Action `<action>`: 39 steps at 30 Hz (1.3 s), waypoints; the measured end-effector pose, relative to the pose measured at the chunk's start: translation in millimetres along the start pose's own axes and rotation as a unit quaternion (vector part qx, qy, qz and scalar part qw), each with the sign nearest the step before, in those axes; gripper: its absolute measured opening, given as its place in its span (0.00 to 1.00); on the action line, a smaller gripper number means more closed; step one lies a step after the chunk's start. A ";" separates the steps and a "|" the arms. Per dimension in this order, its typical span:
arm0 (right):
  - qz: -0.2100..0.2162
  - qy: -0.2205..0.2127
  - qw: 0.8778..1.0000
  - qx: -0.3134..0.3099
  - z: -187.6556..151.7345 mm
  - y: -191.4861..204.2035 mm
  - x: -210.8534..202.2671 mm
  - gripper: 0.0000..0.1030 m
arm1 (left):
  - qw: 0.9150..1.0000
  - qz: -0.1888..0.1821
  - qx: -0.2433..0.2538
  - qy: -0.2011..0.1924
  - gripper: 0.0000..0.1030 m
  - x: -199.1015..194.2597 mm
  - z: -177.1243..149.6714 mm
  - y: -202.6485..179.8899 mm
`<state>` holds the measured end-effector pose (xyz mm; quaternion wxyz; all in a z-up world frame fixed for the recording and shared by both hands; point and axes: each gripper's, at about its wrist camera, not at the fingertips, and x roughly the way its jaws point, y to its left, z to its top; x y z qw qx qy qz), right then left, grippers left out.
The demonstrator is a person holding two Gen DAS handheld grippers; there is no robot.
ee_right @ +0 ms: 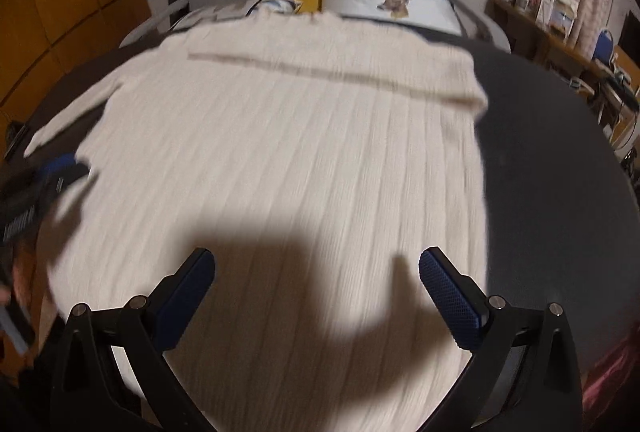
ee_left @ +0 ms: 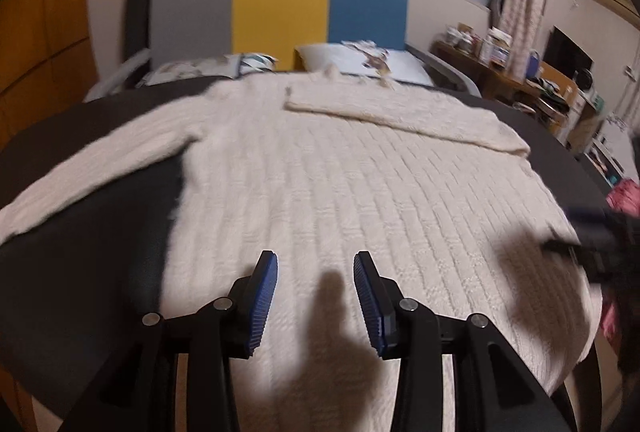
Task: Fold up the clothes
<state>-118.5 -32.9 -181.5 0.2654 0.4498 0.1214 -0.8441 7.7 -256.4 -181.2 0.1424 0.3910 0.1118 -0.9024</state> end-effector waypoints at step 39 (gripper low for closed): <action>0.131 -0.038 0.983 0.125 56.7 -83.3 47.9 0.99 | 0.997 -0.068 0.005 0.043 0.39 79.4 69.9 -39.3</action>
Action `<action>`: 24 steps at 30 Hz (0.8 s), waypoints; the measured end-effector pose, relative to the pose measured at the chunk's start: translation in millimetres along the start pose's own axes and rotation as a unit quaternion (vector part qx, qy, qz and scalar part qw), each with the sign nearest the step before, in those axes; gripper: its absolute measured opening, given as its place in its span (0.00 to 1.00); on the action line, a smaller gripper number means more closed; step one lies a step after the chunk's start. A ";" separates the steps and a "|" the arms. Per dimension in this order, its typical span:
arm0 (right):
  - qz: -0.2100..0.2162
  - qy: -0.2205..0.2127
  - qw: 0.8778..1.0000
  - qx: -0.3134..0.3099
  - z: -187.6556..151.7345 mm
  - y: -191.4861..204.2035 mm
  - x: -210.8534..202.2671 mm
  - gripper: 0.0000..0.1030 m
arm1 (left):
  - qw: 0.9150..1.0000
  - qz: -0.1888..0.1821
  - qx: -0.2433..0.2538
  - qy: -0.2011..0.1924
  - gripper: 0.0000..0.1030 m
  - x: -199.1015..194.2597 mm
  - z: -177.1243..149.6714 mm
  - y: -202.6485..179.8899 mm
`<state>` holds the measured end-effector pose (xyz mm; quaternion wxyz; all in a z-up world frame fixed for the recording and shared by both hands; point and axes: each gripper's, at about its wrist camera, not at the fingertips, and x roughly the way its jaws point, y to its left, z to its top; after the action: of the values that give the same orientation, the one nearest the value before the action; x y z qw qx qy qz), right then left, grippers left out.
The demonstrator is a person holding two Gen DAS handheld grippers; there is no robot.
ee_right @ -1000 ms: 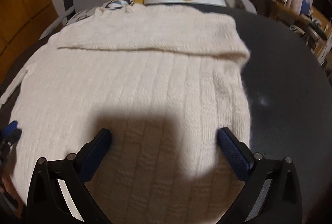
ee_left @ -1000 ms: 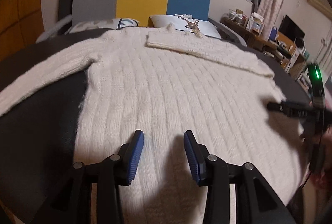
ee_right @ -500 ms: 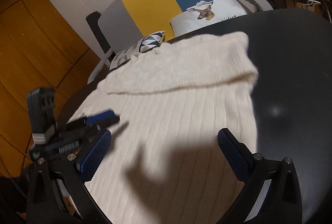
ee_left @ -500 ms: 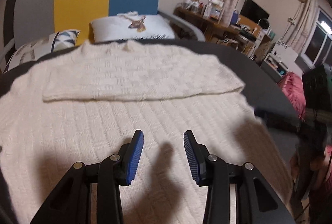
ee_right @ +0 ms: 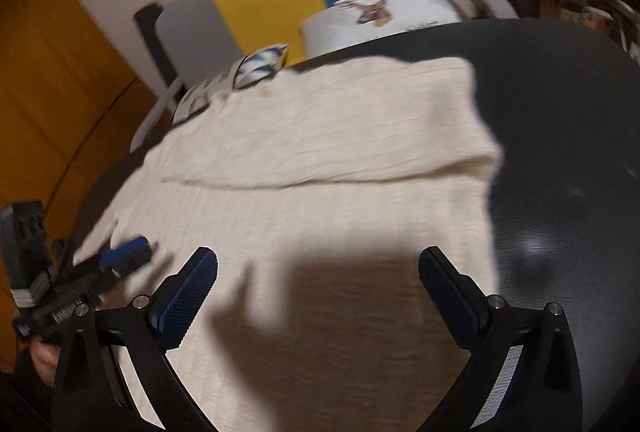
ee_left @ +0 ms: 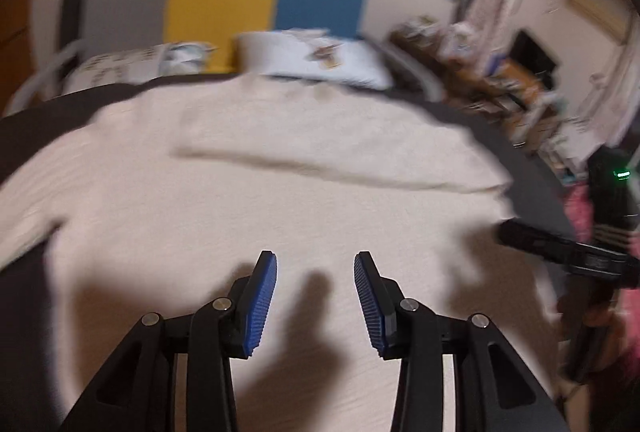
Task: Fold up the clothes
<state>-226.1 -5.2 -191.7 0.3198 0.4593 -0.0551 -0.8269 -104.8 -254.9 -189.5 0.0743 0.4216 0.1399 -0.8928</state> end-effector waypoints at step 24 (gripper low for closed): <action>-0.069 0.041 0.975 -0.206 -67.5 164.9 68.2 1.00 | 0.801 0.066 -0.580 -0.132 0.42 -204.1 -150.7 444.1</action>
<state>-119.1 -161.2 -216.3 0.3519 0.4200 0.1616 -0.8207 246.1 -626.6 -205.9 0.3813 0.1862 0.5922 -0.6850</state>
